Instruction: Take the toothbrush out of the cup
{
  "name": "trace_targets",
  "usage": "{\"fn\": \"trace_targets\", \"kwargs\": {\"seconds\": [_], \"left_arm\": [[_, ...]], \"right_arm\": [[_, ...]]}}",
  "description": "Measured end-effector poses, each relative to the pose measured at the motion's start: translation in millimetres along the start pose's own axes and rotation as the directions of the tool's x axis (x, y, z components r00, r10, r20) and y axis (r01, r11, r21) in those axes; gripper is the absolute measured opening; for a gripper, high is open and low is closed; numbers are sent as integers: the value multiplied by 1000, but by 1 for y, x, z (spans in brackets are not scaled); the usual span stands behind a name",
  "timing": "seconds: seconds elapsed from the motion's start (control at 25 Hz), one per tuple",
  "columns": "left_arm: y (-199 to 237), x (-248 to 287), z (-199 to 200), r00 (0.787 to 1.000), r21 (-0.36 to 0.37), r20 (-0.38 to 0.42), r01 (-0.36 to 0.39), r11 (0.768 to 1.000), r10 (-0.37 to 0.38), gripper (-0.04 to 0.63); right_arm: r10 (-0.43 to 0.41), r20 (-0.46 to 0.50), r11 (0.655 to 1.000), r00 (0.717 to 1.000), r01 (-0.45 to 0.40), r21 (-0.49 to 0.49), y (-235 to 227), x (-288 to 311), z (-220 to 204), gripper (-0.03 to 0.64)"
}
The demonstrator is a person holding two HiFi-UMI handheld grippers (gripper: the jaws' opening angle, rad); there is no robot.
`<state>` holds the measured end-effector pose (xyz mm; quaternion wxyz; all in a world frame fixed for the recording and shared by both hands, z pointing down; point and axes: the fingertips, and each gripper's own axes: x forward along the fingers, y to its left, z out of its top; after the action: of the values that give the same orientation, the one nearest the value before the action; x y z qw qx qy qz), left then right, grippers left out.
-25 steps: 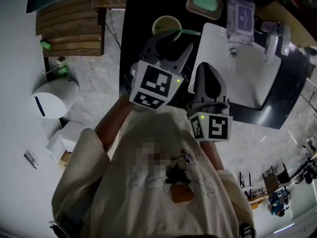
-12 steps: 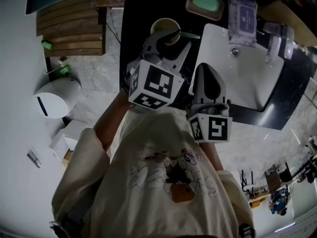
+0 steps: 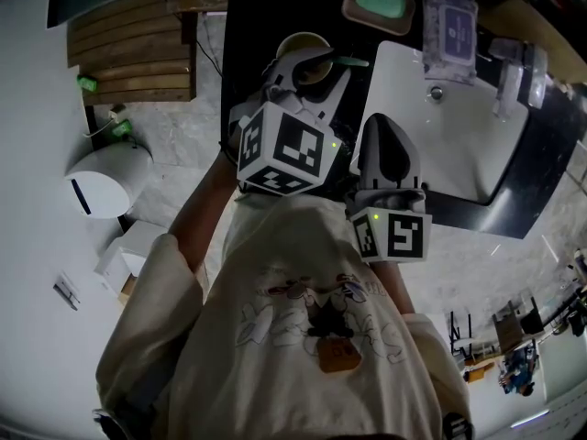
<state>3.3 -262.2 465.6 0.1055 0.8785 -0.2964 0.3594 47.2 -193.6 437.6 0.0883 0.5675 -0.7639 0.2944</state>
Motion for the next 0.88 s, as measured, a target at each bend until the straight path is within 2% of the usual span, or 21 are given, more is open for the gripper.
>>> {"fn": "trace_targets", "kwargs": {"seconds": [0.4,0.72,0.88], "left_arm": [[7,-4,7,999,-28,34,-10,1000,11,58],[12,-17,10,998,-27,55,-41,999,43,57],[13,-24,11,997,-50,64,-41,998,44,57]], "right_arm": [[-2,10,1000,1000,2,-2,2,-4,2,18],[6,27,1000,1000,-6,-11,10,-8,6,18],[9,36,1000,999,-9,-19,15,-12,8,18]]}}
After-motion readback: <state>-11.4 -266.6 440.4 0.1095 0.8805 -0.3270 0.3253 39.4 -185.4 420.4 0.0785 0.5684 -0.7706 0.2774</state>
